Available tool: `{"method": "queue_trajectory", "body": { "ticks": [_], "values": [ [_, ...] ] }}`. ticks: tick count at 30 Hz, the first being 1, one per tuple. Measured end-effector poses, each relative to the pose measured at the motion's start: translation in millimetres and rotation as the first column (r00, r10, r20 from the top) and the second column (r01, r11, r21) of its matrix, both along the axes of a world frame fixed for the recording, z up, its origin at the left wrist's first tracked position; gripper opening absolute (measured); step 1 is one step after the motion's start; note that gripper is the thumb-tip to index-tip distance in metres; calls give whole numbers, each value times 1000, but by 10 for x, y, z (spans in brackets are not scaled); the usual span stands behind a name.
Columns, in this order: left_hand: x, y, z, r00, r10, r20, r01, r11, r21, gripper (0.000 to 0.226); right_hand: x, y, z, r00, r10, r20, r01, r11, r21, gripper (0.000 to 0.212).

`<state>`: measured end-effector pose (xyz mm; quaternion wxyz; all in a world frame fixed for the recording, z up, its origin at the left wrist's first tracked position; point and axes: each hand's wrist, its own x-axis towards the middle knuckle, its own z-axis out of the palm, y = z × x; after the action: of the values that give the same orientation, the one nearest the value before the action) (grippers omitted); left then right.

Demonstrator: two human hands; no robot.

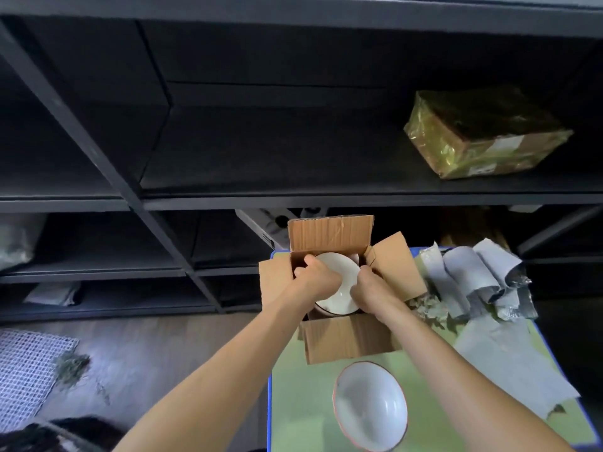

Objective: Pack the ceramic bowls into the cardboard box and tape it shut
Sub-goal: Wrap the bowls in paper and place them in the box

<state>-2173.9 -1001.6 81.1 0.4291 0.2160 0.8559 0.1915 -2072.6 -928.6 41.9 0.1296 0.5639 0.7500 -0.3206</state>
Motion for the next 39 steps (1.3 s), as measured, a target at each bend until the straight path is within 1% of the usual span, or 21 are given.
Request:
{"method": "queue_trajectory", "body": {
  "ticks": [3,6,10,13,17,20,22,24,25,26,27,28,29,30,31,32,33,34,36,39],
  "values": [
    [64,89,-85,1000,-8,-3,8,999,-44,62,-38,1,-82,998,47,44,-49,998,34,35],
    [50,131,-202,1000,4,-14,-5,999,-49,65,-79,-14,-131,996,73,55,-77,995,69,39],
    [88,138,-278,999,-13,-48,9,997,-82,69,-63,-67,-214,992,108,63,-115,986,123,37],
    [97,132,-274,999,-17,-48,13,997,-81,71,-52,-103,-263,990,129,58,-138,972,192,38],
    [116,137,-373,999,-16,-33,13,995,-96,78,-64,-116,-250,975,187,123,-212,946,244,43],
    [187,129,-488,998,-14,-69,7,995,-104,84,-55,-123,-241,958,227,178,-271,917,292,43],
    [211,124,-526,997,-8,-82,0,995,-104,83,-40,-115,-242,951,244,188,-292,908,301,46],
    [198,87,-501,990,-79,-116,67,992,-105,79,-13,-100,-225,947,261,186,-308,902,303,49],
    [195,59,-487,977,-153,-147,137,984,-110,76,3,-90,-217,945,272,179,-316,900,300,52],
    [205,23,-460,932,-275,-237,247,959,-139,73,21,-80,-211,945,281,168,-320,901,294,54],
    [217,-16,-422,843,-402,-357,356,915,-190,70,36,-71,-207,945,289,153,-322,902,289,57],
    [217,-56,-409,720,-520,-460,454,854,-254,66,49,-67,-202,944,299,141,-328,900,287,60],
    [210,-91,-364,597,-602,-531,528,793,-305,60,63,-64,-199,940,314,133,-340,895,290,61],
    [159,-104,-381,484,-664,-569,586,730,-353,54,75,-65,-192,937,326,125,-349,889,295,62],
    [103,-115,-360,421,-695,-583,621,689,-374,46,88,-66,-185,935,335,117,-355,886,300,63],
    [27,-118,-363,383,-709,-592,637,667,-387,38,100,-69,-174,934,340,109,-357,884,301,64],
    [-48,-123,-349,366,-717,-593,639,657,-400,35,112,-73,-160,933,344,102,-358,885,298,64],
    [-115,-135,-340,348,-721,-599,634,652,-416,36,124,-80,-147,933,348,97,-360,886,293,65],
    [-182,-156,-359,290,-743,-603,640,619,-455,40,144,-91,-130,928,359,96,-371,881,293,66],
    [-250,-165,-366,254,-741,-622,648,608,-459,57,159,-79,-127,923,372,105,-385,869,310,67]
  ]
}}
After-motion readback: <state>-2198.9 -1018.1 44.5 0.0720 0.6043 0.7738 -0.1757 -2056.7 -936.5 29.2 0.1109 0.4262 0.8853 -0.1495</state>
